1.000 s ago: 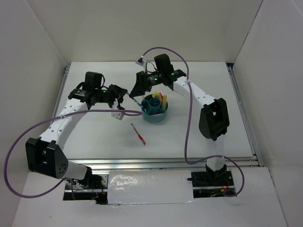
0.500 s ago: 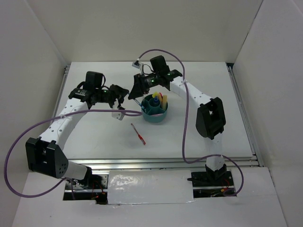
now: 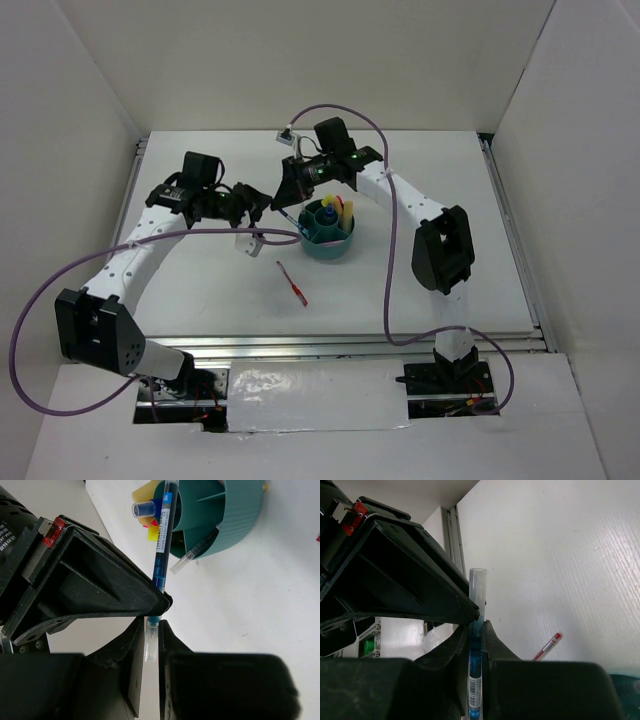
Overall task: Sort the stationery into containers
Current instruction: Place the pen in the storage box.
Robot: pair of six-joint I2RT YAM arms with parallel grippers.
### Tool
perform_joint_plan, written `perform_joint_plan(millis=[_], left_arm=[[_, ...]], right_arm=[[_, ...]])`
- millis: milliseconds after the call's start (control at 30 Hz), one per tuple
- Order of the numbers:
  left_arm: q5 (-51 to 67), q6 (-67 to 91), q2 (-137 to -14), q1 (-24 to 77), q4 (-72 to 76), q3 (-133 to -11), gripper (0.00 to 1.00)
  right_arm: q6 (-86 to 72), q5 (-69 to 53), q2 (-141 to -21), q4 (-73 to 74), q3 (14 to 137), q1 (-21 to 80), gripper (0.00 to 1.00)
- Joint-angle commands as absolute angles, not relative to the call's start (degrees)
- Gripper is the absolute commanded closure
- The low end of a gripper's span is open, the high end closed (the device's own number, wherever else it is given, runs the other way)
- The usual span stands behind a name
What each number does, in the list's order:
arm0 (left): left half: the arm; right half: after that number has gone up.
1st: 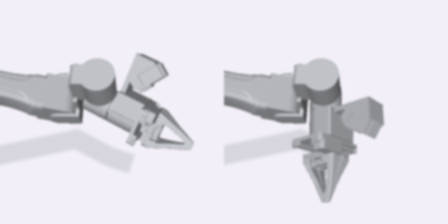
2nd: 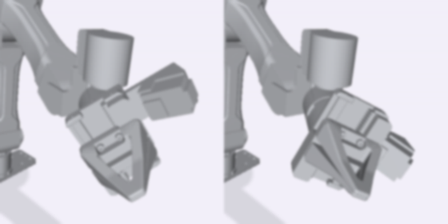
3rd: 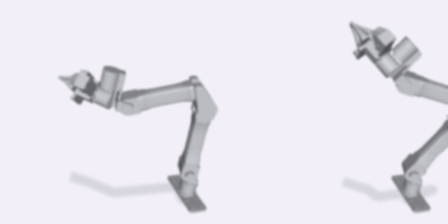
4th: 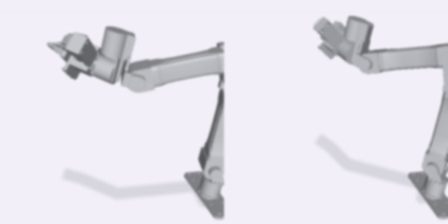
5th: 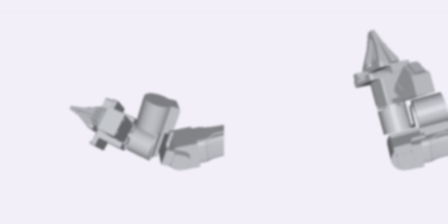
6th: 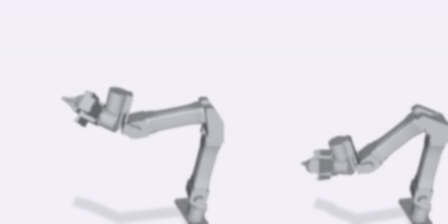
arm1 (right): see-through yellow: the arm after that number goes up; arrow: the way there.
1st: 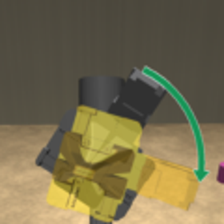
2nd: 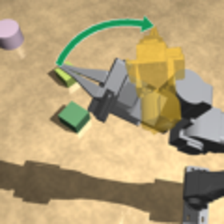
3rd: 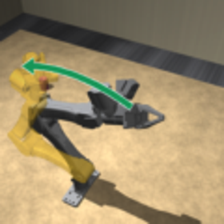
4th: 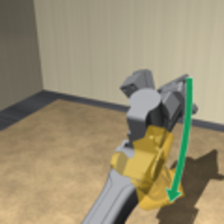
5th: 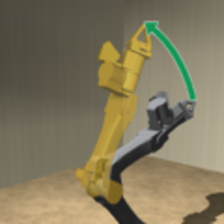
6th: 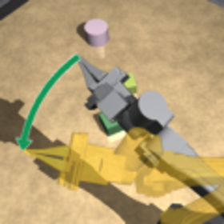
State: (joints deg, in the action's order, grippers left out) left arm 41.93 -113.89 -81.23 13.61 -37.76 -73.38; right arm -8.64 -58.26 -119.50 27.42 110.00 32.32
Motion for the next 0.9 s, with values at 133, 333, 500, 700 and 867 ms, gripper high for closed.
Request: perform_joint_plan(millis=[133,333,500,700,867], left_arm=[[46.8,-175.8,-82.0,14.9,-37.4,-75.1,0.92],[49.0,-168.2,-79.9,15.0,-31.0,-71.6,0.52],[48.6,-154.3,-76.1,15.0,-19.7,-66.4,0.08],[44.6,-135.2,-68.5,15.1,-11.7,-61.4,0.01],[36.8,-110.4,-63.0,15.8,-6.5,-57.0,0.01]], right_arm=[[-7.5,-58.6,-119.7,27.9,112.2,33.0,1.00],[-7.0,-57.0,-117.8,26.0,111.1,32.3,1.00],[-16.4,-49.4,-108.8,8.2,97.9,28.4,1.00],[-23.3,-34.9,-98.4,-13.8,84.9,25.2,1.00],[-22.3,-21.8,-91.1,-25.6,73.7,27.0,1.00]])
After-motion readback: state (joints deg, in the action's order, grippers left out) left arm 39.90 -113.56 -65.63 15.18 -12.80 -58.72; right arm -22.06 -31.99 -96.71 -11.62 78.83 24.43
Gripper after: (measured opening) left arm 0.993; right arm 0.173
